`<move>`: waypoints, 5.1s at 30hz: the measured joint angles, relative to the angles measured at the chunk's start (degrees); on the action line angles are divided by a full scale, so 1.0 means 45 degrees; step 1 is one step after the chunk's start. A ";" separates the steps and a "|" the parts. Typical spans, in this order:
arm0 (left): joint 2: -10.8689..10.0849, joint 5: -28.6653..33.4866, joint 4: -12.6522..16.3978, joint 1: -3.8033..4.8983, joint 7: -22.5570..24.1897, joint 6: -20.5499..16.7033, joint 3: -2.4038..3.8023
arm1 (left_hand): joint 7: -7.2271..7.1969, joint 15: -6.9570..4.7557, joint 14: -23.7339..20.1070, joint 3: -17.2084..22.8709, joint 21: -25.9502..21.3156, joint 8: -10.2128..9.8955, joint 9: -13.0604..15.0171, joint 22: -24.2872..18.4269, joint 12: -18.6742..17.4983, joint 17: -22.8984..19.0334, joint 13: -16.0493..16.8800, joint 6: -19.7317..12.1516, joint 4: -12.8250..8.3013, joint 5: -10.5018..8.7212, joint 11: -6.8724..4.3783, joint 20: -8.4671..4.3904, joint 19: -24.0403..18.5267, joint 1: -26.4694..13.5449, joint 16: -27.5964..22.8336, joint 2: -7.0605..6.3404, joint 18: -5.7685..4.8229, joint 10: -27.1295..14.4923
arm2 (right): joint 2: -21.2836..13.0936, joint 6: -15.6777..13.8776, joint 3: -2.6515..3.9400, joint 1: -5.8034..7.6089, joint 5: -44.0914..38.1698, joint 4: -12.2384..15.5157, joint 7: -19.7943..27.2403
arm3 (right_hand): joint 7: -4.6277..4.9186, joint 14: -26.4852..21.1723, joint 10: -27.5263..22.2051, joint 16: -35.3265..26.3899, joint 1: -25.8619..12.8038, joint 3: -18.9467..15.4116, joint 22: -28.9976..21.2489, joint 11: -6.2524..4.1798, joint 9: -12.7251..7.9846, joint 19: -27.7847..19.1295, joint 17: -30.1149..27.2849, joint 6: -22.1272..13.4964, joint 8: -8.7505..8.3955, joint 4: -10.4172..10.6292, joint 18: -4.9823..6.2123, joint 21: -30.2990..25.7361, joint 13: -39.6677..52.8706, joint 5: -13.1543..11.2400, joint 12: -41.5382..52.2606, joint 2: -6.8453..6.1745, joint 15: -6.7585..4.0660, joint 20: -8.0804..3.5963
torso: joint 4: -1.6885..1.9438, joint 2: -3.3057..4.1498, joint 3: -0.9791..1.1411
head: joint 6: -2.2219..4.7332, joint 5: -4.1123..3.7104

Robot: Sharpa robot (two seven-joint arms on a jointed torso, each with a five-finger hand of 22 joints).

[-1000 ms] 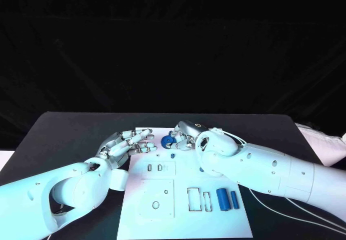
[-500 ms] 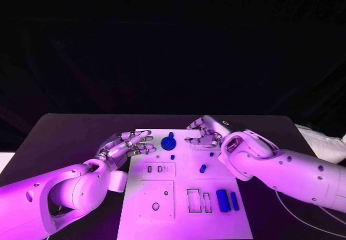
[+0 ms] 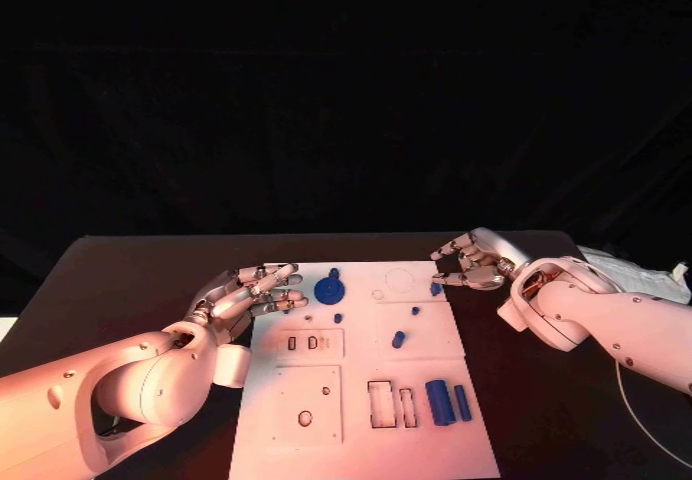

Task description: Assemble the parts on the task board

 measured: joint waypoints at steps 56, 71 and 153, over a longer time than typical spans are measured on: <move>0.0080 0.0001 -0.0252 -0.0014 -0.0044 0.0108 -0.0004 | 0.0000 0.0000 0.0000 -0.0036 -0.0060 0.0000 0.0000 -0.0007 0.0000 0.0024 0.0002 0.0000 -0.0035 0.0000 0.0000 0.0000 0.0000 0.0052 0.0000 0.0052 0.0000 0.0000 | 0.0938 0.1144 0.0005 -0.0609 -0.0224 -0.1913 0.0954 | 0.0103 -0.0001 0.0422 0.1062 -0.0400 0.0367 0.0004 0.0144 0.0016 0.0045 0.0000 0.0441 -0.0001 -0.0965 -0.0171 0.0485 -0.0080 -0.0805 0.4733 0.0460 0.0089 0.0047 | -0.0040 0.0013 0.0057 | -0.0320 -0.0022; 0.0072 0.0001 -0.0241 -0.0014 -0.0049 0.0111 -0.0004 | -0.0001 0.0000 0.0000 -0.0036 -0.0060 0.0000 0.0000 -0.0007 0.0000 0.0022 0.0002 0.0000 -0.0035 0.0000 0.0000 0.0000 0.0000 0.0052 0.0000 0.0052 -0.0001 0.0000 | 0.1075 0.1127 0.0018 -0.0610 -0.0462 -0.1996 0.0902 | -0.0292 0.0005 0.0430 0.1108 -0.0466 0.0994 0.0002 -0.0080 0.0147 0.0045 -0.0002 0.1487 0.0303 -0.1270 -0.0313 0.0536 -0.0082 -0.1139 0.4732 0.0896 -0.0012 0.0047 | -0.0040 0.0011 0.0060 | -0.0371 -0.0037; 0.0153 0.0180 -0.0925 -0.0014 -0.0030 0.0138 -0.0005 | 0.0000 0.0000 0.0000 0.0013 -0.0058 0.0000 0.0000 -0.0016 0.0000 0.0050 0.0003 0.0000 -0.0083 0.0000 0.0000 0.0046 0.0046 0.0052 -0.0060 0.0052 0.0002 0.0000 | 0.4716 0.0216 -0.0727 -0.1426 -0.5178 0.1666 -0.4911 | -0.0173 0.0044 0.0442 0.0984 -0.1605 0.1300 0.0003 -0.0238 0.0170 0.0043 0.0000 0.1378 -0.0015 -0.1375 -0.0370 0.0476 -0.0083 -0.1015 0.4143 0.0874 -0.0234 -0.0228 | 0.0040 -0.0300 -0.0046 | -0.1104 0.0763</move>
